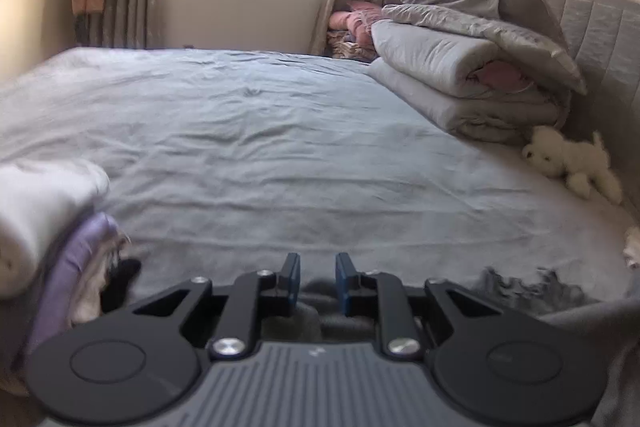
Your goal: Fold clothes
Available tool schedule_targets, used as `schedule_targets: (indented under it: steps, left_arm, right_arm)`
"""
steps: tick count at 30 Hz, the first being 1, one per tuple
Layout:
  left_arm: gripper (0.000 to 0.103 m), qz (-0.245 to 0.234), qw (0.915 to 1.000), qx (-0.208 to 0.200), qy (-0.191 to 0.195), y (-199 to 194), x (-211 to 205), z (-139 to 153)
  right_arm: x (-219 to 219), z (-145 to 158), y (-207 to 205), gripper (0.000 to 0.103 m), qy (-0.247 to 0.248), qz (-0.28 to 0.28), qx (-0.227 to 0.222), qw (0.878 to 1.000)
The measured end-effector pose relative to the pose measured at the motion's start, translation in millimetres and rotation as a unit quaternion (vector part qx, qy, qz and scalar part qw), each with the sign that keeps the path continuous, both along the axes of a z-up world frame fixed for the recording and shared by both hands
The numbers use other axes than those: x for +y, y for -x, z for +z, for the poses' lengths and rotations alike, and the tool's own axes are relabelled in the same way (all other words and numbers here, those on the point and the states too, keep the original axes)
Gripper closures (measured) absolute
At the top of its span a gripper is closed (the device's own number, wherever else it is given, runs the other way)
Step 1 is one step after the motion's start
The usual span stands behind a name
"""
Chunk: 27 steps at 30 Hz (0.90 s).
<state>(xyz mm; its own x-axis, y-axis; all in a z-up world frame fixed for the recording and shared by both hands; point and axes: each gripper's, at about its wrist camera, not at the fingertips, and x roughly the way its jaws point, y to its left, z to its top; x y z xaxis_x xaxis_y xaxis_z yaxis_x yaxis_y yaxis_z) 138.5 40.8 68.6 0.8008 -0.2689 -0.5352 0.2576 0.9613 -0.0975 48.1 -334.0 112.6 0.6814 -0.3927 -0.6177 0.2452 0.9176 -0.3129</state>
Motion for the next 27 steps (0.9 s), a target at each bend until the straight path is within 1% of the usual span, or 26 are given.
schedule_targets:
  steps: [2,3,4,6,8,10,11,12,13,14,15,16,17,18,19,20,21,24,26,27]
  left_arm:
    - [0.084,-0.007,0.9998,-0.005,-0.019,-5.1,-11.0,1.3]
    - [0.084,-0.018,0.9995,-0.002,-0.026,-6.9,-17.7,0.4]
    - [0.084,-0.028,0.999,0.001,-0.036,-8.6,-25.0,-0.9]
    - [0.083,-0.039,0.9974,0.012,-0.059,-12.9,-39.6,-5.7]
    - [0.083,-0.051,0.9966,0.025,-0.06,-15.9,-49.1,-11.8]
    - [0.081,-0.071,0.9952,0.042,-0.052,-19.7,-58.7,-19.1]
    - [0.074,-0.08,0.9941,0.05,-0.053,-22.4,-65.1,-22.7]
    - [0.065,-0.088,0.9931,0.056,-0.053,-24.6,-71.5,-26.2]
    - [0.061,-0.096,0.9924,0.056,-0.053,-25.3,-78.0,-29.5]
    - [0.059,-0.108,0.9908,0.058,-0.058,-24.2,-85.6,-34.1]
    - [0.06,-0.122,0.9879,0.061,-0.073,-22.4,-94.9,-40.8]
    - [0.061,-0.135,0.9839,0.062,-0.1,-20.3,-104.8,-48.8]
    - [0.067,-0.143,0.9802,0.052,-0.127,-17.0,-113.8,-54.6]
    - [0.089,-0.15,0.9782,0.043,-0.137,-14.8,-119.5,-55.3]
    - [0.097,-0.154,0.9778,0.045,-0.136,-15.1,-123.0,-53.1]
    - [0.097,-0.157,0.9773,0.047,-0.134,-15.4,-126.5,-50.9]
    - [0.097,-0.157,0.9778,0.043,-0.132,-15.6,-128.3,-48.0]
    - [0.098,-0.134,0.9843,0.001,-0.115,-16.3,-122.7,-34.5]
    - [0.098,-0.088,0.9922,-0.028,-0.083,-22.9,-108.1,-20.5]
    - [0.098,-0.063,0.9957,-0.031,-0.06,-27.8,-98.4,-14.7]
  right_arm:
    - [6.8,-2.8,-4.5,0.081,0.014,0.024,0.009,1.0]
    - [10.5,-4.2,-6.6,0.08,0.021,0.036,0.014,0.999]
    - [11.2,-3.8,-8.3,0.08,0.017,0.047,0.011,0.999]
    - [10.8,-4.0,-14.9,0.08,-0.012,0.06,-0.001,0.998]
    - [12.6,-8.6,-24.2,0.08,-0.046,0.076,-0.006,0.996]
    - [16.8,-24.4,-41.0,0.08,-0.081,0.094,0.024,0.992]
    - [18.8,-33.0,-49.3,0.08,-0.097,0.099,0.044,0.989]
    - [20.4,-42.3,-57.1,0.08,-0.115,0.103,0.061,0.986]
    - [21.6,-50.9,-63.4,0.08,-0.129,0.106,0.075,0.983]
    - [22.6,-59.4,-68.4,0.079,-0.136,0.105,0.089,0.981]
    - [23.2,-68.9,-72.7,0.079,-0.134,0.1,0.106,0.98]
    - [24.6,-77.4,-74.4,0.079,-0.128,0.1,0.118,0.98]
    - [26.7,-80.9,-72.4,0.079,-0.119,0.109,0.115,0.98]
    - [28.8,-83.3,-69.8,0.079,-0.109,0.12,0.109,0.981]
    - [31.6,-83.4,-66.0,0.09,-0.1,0.132,0.106,0.98]
    - [38.6,-83.8,-62.7,0.098,-0.077,0.148,0.107,0.98]
    - [46.3,-84.4,-59.6,0.098,-0.05,0.163,0.108,0.979]
    - [56.1,-80.4,-67.3,0.099,0.058,0.157,0.092,0.982]
    - [57.8,-59.4,-79.9,0.099,0.083,0.13,0.05,0.987]
    - [58.5,-48.1,-86.6,0.099,0.093,0.115,0.027,0.989]
